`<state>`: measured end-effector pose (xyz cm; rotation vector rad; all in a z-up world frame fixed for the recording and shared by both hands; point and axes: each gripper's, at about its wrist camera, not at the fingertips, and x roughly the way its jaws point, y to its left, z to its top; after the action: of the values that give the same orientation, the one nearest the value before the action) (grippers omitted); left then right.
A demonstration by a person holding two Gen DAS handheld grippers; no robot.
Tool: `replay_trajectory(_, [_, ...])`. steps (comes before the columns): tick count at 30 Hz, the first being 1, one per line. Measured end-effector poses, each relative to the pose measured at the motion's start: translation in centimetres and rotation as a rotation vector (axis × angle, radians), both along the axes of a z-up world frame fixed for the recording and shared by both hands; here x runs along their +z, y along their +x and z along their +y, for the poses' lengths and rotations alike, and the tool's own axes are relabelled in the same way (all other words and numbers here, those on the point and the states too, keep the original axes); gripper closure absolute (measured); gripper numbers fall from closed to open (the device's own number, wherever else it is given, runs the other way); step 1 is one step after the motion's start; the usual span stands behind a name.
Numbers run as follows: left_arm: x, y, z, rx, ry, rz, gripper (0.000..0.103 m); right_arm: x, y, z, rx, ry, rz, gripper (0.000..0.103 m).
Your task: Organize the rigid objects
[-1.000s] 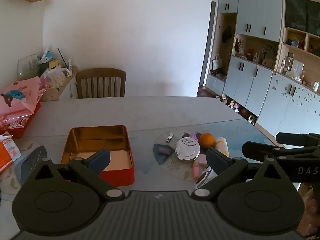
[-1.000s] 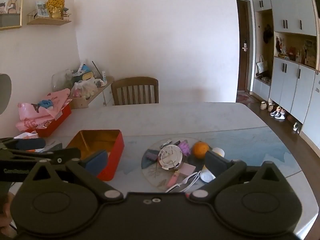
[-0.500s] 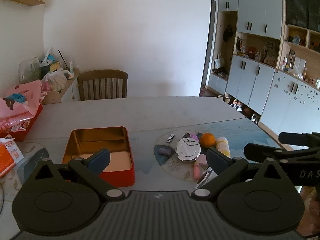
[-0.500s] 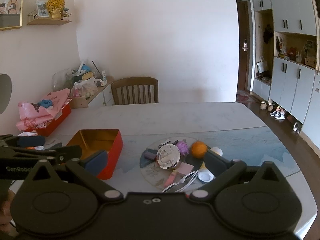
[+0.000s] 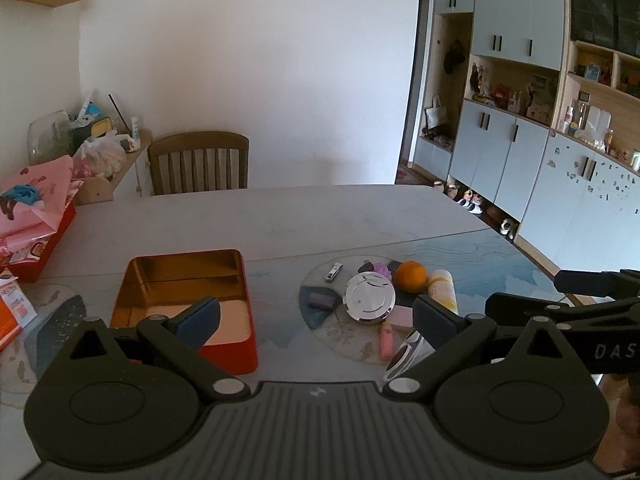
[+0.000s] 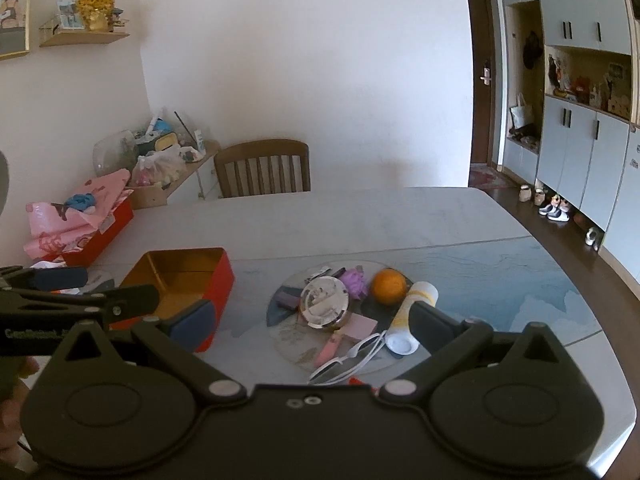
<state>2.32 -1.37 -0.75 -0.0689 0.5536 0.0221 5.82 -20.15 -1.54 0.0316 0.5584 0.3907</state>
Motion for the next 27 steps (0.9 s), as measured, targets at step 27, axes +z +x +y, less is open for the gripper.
replay_trajectory(27, [-7.3, 15.3, -5.6, -0.003, 0.072, 0.120, 0.000, -8.3, 17.5, -4.8, -0.020, -0.080, 0.212, 0.010])
